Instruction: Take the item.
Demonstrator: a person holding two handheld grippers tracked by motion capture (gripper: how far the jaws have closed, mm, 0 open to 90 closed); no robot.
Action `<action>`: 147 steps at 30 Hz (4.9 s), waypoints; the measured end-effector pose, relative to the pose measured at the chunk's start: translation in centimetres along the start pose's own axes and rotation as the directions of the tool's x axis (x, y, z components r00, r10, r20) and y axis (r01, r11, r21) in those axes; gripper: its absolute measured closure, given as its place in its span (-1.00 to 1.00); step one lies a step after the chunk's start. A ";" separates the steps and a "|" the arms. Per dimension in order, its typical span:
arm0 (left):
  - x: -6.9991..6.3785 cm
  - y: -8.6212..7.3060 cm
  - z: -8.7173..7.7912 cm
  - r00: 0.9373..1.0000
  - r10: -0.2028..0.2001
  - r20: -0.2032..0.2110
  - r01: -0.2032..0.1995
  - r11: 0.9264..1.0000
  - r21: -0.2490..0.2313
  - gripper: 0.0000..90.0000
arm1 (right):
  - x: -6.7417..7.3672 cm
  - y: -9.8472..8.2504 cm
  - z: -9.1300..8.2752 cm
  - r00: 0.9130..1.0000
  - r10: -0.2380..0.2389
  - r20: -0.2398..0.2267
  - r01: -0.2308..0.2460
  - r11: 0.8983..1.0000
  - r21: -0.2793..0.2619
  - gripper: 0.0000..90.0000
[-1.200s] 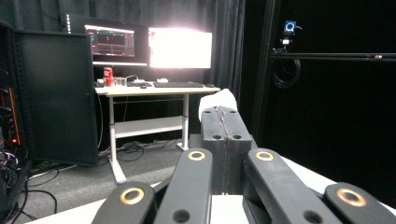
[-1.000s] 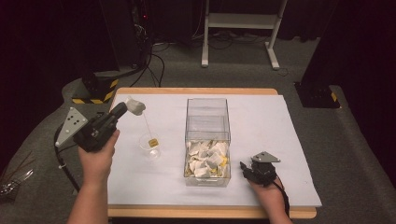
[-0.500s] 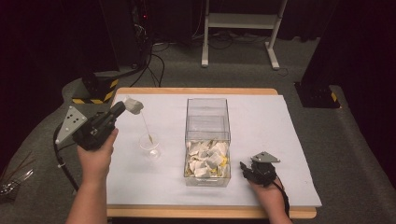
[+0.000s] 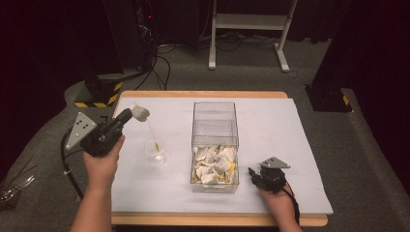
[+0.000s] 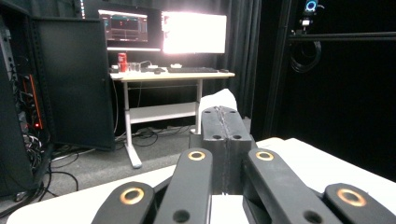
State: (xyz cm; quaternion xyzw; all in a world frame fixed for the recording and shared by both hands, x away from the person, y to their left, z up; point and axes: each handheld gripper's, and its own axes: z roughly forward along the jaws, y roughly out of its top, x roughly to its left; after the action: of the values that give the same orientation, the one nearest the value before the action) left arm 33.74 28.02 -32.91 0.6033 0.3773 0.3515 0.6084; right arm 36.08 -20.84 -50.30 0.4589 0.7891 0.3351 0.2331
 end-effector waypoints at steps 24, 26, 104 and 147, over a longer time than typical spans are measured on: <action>0.2 -4.0 0.3 1.000 -0.015 -0.001 0.015 0.996 0.092 1.00 | 0.1 0.0 0.0 1.000 -0.004 0.003 0.004 1.000 -0.001 0.04; 0.1 -4.3 0.4 1.000 -0.009 0.000 0.009 0.995 0.103 1.00 | 0.1 0.0 0.0 1.000 -0.005 0.004 0.005 1.000 -0.002 0.04; -0.1 -9.6 1.3 1.000 0.011 -0.007 -0.008 0.950 0.311 0.61 | 0.1 0.0 0.0 1.000 -0.015 0.002 0.015 1.000 -0.003 0.04; 0.2 -14.3 -2.2 0.999 0.023 -0.042 -0.002 0.895 0.446 0.20 | 0.1 0.0 0.0 1.000 -0.014 -0.004 0.014 1.000 -0.002 0.03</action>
State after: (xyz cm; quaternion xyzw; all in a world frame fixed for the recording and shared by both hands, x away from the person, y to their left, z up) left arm 31.48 28.91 -47.14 0.7208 0.4577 0.2734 0.4430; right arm 36.03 -20.78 -50.30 0.4526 0.7923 0.3354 0.2343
